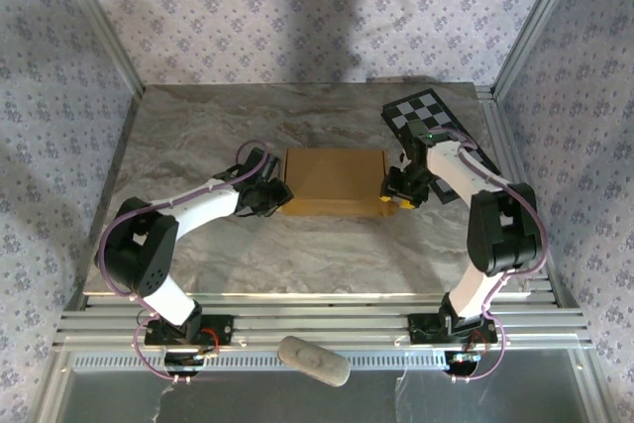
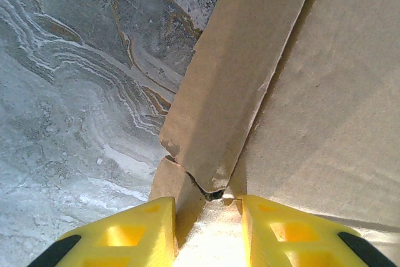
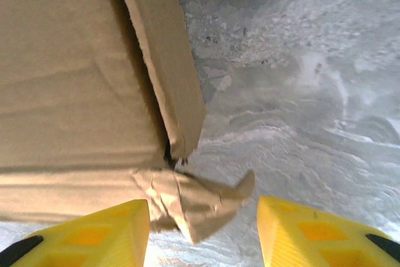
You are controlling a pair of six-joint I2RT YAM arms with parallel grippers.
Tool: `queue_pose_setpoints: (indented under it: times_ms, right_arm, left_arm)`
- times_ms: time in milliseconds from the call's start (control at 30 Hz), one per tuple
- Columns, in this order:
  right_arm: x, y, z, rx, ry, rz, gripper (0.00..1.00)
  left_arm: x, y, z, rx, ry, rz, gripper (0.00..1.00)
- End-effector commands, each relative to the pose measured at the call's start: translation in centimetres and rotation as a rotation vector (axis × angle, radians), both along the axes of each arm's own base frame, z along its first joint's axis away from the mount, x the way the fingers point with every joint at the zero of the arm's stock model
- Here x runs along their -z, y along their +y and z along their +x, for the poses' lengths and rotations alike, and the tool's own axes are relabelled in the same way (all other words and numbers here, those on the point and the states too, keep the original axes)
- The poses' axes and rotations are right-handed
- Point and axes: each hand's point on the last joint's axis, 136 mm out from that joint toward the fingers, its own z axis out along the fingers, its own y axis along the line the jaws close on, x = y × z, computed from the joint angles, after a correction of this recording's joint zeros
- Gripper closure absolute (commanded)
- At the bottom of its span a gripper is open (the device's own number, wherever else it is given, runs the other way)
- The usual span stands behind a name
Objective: Fold the paper box
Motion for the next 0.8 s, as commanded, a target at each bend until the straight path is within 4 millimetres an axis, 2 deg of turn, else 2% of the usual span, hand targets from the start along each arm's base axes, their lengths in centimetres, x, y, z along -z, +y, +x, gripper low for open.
queue_pose_setpoints:
  times_ms: [0, 200, 567, 700, 767]
  right_arm:
    - [-2.4, -0.2, -0.4, 0.034, -0.061, 0.006, 0.5]
    - [-0.2, 1.1, -0.5, 0.016, -0.007, 0.024, 0.54]
    - [1.5, 1.1, 0.3, 0.029, 0.008, 0.012, 0.6]
    - [1.4, 1.0, 0.0, 0.038, 0.011, 0.002, 0.6]
    - [2.1, 0.6, -1.1, 0.04, 0.034, -0.007, 0.6]
  left_arm:
    - [0.7, 1.3, -0.5, -0.009, 0.016, 0.063, 0.69]
    - [0.7, 1.3, -0.5, 0.002, 0.013, 0.07, 0.69]
    - [1.1, 0.9, -0.2, 0.021, 0.027, 0.075, 0.7]
    - [1.0, 0.9, -0.2, 0.023, 0.03, 0.075, 0.7]
    - [1.0, 0.9, -0.2, 0.023, 0.031, 0.076, 0.7]
